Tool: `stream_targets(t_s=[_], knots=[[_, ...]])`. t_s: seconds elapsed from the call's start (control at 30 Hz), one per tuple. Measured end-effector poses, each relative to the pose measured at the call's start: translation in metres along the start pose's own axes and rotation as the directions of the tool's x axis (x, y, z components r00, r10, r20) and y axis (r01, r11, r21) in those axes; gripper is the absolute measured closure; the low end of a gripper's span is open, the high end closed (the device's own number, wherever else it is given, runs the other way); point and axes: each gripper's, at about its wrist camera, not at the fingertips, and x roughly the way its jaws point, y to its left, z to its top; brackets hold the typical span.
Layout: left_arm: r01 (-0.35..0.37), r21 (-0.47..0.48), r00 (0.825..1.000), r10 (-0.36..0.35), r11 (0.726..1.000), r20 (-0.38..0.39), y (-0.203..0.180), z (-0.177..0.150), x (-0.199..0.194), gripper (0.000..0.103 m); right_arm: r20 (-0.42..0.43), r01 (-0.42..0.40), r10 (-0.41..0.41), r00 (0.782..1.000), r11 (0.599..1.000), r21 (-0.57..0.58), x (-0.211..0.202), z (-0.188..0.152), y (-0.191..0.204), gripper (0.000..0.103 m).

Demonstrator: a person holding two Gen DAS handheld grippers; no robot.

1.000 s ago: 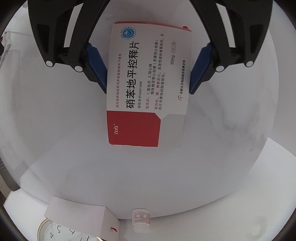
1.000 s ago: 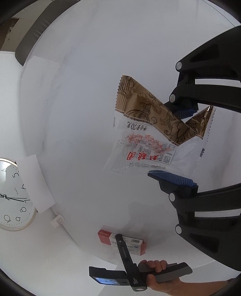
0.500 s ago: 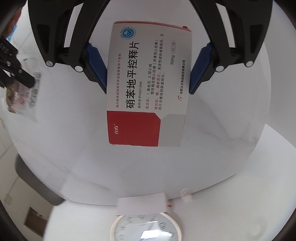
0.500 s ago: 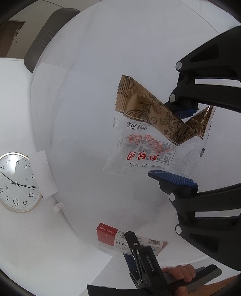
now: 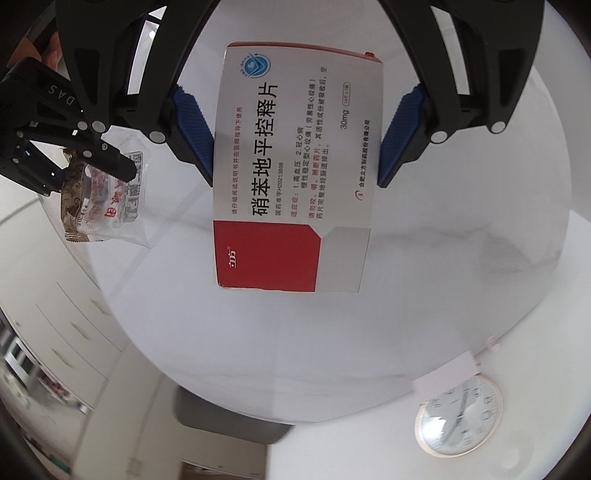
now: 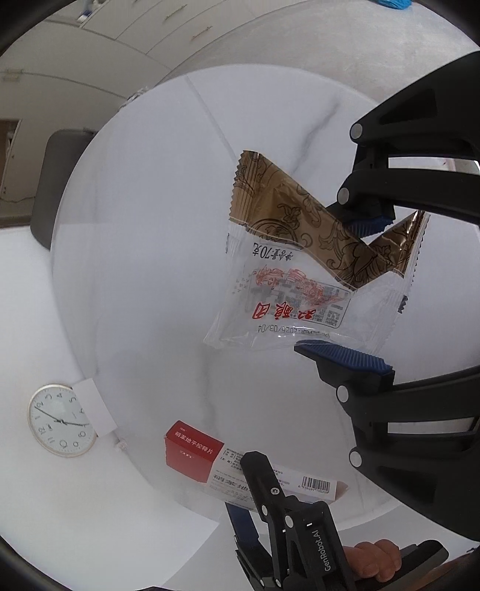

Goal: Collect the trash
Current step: 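Carry the wrapper and medicine box over the white bin and open both tools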

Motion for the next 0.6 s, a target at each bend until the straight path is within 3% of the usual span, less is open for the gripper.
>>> stream_targets(t_s=[0.13, 0.27, 0.43, 0.6], knots=[[0.077, 0.029, 0.996, -0.076, 0.997, -0.038, -0.093, -0.026, -0.003, 0.023, 0.000, 0.043, -0.043, 0.999, 0.997, 0.058, -0.043, -0.053, -0.074, 0.052], [0.106, 0.061, 0.994, -0.103, 0.993, -0.046, -0.169, -0.048, -0.006, 0.023, -0.013, 0.077, -0.076, 0.997, 0.992, 0.104, -0.067, -0.095, -0.138, 0.052], [0.119, 0.107, 0.992, -0.112, 0.987, -0.066, -0.231, -0.065, -0.006, 0.023, -0.029, 0.089, -0.085, 0.996, 0.986, 0.142, -0.083, -0.128, -0.192, 0.052], [0.095, 0.167, 0.994, -0.085, 0.981, -0.066, -0.270, -0.075, -0.009, 0.023, -0.020, 0.080, -0.077, 0.997, 0.982, 0.169, -0.087, -0.146, -0.220, 0.051]])
